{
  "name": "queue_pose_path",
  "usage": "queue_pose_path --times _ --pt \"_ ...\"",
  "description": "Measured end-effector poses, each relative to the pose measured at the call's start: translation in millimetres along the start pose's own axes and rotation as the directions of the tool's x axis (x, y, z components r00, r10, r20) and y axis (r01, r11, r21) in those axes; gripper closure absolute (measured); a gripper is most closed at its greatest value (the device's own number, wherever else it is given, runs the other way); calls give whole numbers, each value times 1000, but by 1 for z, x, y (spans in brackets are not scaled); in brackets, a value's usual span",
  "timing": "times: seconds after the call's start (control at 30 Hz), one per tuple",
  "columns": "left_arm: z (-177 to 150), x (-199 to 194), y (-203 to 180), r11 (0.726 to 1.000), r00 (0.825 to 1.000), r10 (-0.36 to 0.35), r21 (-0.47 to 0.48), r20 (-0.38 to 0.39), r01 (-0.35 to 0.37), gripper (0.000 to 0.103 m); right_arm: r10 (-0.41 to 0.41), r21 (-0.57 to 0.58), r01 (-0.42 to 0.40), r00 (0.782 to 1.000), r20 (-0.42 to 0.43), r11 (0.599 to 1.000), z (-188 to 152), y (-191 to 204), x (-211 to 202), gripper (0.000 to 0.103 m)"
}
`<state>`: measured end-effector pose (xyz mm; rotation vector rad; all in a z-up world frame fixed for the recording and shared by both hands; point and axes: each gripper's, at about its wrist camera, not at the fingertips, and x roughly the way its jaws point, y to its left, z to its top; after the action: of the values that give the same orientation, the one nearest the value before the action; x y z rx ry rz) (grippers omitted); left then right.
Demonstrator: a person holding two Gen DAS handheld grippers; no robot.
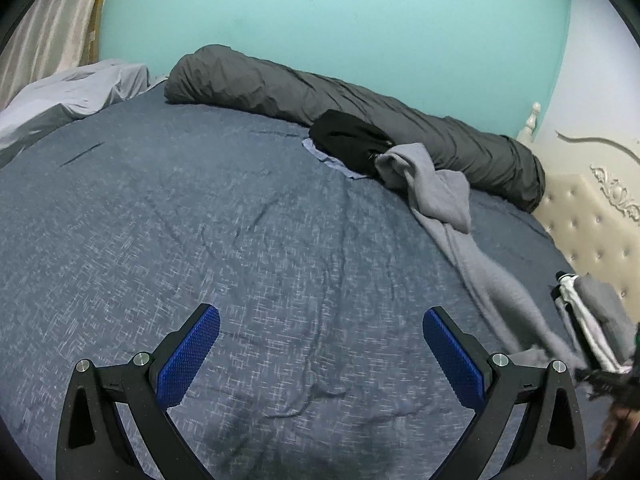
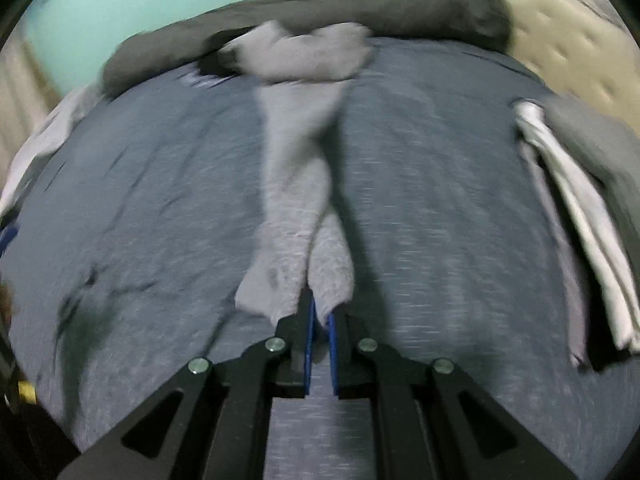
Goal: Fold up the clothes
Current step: 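Lift the grey sweater with the right gripper and drag it out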
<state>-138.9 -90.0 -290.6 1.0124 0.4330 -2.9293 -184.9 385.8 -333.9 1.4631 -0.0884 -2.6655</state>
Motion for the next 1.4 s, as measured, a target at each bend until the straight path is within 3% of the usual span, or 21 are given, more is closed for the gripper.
queue_pose_path --times 0.1,0.33,0.47,0.5,0.67,0.9,1.07,1.13,1.2,1.4 --pt "-3 15 5 1000 1000 12 1 -13 -11 0 -62 68 59 998 29 996 19 -10 4 92" --pt "-6 41 14 1000 999 31 8 -38 -30 0 -94 92 84 989 113 992 71 5 23 82" --pt "-5 51 17 999 998 43 13 -42 -42 0 -76 101 61 986 150 993 101 11 39 53" --pt "-5 53 17 999 998 47 16 -40 -46 0 -60 102 44 986 157 994 108 11 45 52" --pt "-4 61 20 997 997 70 40 -35 -68 0 -2 87 -6 996 90 996 138 28 99 42" --pt "-7 74 23 995 995 89 45 -48 -87 0 9 60 -11 999 34 998 167 63 174 41" --pt "-11 83 21 993 993 101 68 -56 -97 0 -69 -30 68 997 -33 997 173 85 219 41" --pt "-12 85 21 992 993 105 73 -63 -100 0 -67 -41 66 997 -29 997 171 85 222 52" --pt "-12 86 21 992 992 105 73 -65 -100 0 -58 -44 57 998 -23 997 168 82 222 84" --pt "-11 81 18 992 993 102 83 -51 -98 0 14 -83 -12 1000 14 997 160 87 195 93"
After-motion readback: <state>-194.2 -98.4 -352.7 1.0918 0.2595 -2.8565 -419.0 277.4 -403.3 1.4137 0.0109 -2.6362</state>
